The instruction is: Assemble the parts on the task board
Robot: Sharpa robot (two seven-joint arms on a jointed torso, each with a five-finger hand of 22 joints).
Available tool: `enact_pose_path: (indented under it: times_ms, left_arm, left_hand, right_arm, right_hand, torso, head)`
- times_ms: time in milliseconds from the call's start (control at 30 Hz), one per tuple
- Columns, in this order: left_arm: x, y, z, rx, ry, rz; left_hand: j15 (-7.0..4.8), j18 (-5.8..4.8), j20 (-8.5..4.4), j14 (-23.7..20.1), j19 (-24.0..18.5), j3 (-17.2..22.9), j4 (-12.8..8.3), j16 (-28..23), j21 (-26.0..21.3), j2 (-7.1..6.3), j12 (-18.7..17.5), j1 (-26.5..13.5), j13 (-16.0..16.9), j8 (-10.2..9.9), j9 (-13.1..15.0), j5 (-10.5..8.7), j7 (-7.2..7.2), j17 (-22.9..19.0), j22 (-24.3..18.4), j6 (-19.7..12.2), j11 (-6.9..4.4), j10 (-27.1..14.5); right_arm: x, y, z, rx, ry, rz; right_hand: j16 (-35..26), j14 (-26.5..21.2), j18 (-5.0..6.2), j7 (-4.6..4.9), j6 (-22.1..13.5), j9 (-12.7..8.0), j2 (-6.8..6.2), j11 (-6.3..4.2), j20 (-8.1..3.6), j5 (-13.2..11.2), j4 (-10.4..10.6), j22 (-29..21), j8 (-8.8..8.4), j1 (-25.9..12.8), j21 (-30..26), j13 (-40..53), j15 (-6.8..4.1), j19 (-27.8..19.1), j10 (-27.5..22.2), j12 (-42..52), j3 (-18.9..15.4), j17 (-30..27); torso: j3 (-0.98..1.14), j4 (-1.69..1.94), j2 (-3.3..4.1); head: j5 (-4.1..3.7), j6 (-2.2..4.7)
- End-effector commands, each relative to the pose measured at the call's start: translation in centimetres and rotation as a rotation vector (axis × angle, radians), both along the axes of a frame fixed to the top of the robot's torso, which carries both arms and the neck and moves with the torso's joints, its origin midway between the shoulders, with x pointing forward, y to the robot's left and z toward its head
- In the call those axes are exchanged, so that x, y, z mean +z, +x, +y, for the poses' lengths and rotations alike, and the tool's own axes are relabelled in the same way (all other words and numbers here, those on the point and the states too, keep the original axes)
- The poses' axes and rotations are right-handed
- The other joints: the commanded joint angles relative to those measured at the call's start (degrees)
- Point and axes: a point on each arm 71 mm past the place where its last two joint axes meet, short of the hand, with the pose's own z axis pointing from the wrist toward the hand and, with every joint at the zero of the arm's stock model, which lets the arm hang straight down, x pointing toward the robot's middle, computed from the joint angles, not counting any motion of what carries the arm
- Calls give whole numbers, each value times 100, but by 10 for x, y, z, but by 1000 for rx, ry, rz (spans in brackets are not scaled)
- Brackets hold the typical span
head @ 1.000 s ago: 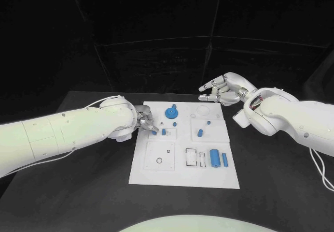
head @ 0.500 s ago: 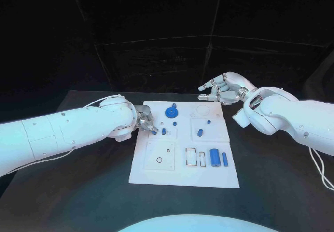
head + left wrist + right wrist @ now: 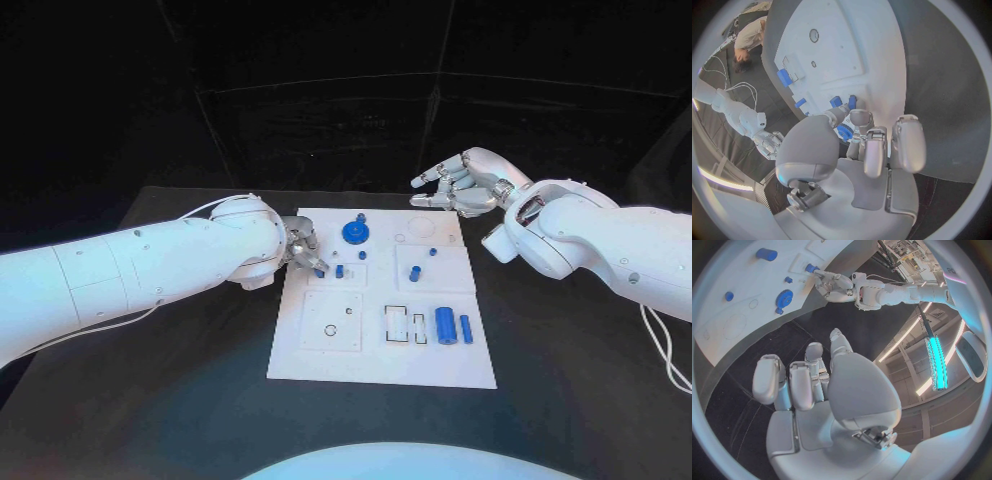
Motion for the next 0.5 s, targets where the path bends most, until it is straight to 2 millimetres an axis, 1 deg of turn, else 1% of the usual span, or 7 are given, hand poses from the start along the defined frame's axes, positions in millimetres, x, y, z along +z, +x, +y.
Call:
enact_pose_path:
  times_ms: [33, 333, 500]
  left_arm:
    - [-2, 0, -2, -10, 5, 20]
    - [-4, 2, -5, -15, 13, 35]
    - [-4, 4, -5, -14, 16, 37]
  left_hand:
    - [-43, 50, -45, 614, 79, 285, -256, 19, 12, -41, 37, -145, 4, 30, 12, 12, -11, 1509, 12, 56, -5, 47]
    - [-68, 36, -65, 614, 104, 17, -115, 19, 61, -184, 122, -463, 93, 61, 19, 12, -49, 1509, 77, 142, -34, 97]
    - [-83, 35, -77, 614, 110, -91, -70, 19, 67, -227, 164, -577, 136, 76, 21, 13, -69, 1509, 87, 191, -51, 125]
  right_arm:
    - [2, 0, 2, 12, 3, -6]
    - [2, -1, 2, 12, 3, -6]
    - [2, -1, 2, 12, 4, -6]
  right_hand:
    - [-24, 235, 100, 15, 42, 3, 44, -7, -6, 14, -10, -5, -21, 11, -38, -9, -56, -42, -31, 2, -33, -6]
    - [-24, 235, 100, 15, 42, 3, 44, -7, -6, 14, -10, -5, -21, 11, -38, -9, -56, -42, -31, 2, -33, -6]
    - [-24, 235, 100, 15, 42, 3, 44, -7, -6, 14, -10, -5, -21, 11, -38, -9, -56, -42, -31, 2, -33, -6]
  torso:
    - [1, -6, 2]
    - [-1, -5, 2]
    - [0, -1, 1]
  head:
    - [-5, 2]
    - [-19, -21]
    - [-22, -29]
